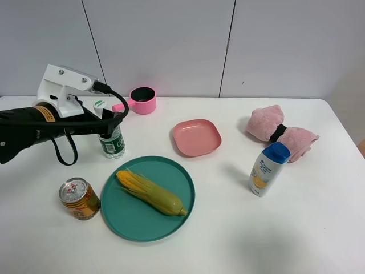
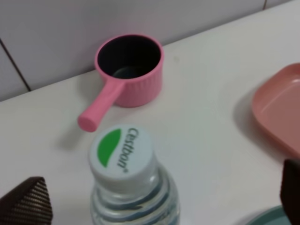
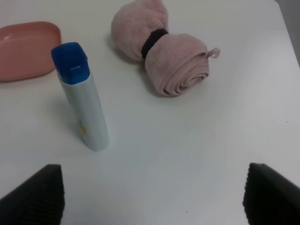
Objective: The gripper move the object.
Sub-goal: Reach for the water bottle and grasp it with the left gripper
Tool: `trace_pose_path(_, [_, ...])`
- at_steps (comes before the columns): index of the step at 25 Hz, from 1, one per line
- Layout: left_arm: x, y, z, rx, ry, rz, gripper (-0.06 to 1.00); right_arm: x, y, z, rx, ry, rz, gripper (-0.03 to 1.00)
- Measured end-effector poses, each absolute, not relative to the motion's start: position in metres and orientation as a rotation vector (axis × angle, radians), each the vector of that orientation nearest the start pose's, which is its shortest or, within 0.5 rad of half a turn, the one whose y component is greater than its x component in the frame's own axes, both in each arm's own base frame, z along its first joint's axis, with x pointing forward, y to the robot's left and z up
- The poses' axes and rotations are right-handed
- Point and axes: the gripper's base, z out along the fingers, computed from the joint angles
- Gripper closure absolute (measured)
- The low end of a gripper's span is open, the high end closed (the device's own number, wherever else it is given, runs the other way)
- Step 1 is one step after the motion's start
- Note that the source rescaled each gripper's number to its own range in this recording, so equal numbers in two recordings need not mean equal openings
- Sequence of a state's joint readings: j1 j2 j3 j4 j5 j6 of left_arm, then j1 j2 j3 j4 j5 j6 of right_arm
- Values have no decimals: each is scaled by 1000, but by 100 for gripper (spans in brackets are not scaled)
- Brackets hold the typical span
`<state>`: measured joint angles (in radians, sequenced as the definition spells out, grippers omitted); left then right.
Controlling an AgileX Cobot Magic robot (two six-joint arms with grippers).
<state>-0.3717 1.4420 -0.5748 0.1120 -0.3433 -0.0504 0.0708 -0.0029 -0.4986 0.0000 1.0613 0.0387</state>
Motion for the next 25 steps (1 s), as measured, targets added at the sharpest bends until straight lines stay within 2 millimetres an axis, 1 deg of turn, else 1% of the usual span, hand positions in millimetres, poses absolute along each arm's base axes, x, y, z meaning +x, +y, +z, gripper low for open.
trace_pose_path(4, [252,-99,192,451,1955,-261,-5,-5,0,277,-33,2044,68,-3])
trace_pose_path(7, [251,-94,182,439,1951,-265,-5,-5,0,277,-33,2044,68,-3])
trace_pose_path(12, [260,-91,174,432,1876,-306,-5,-5,0,277,-33,2044,68,-3])
trace_pose_path(18, [270,-86,153,407,1870,-360,-5,-5,0,277,-33,2044,68,-3])
trace_pose_path(25, [275,-90,129,400,1849,-416,-5,-5,0,277,-33,2044,68,-3])
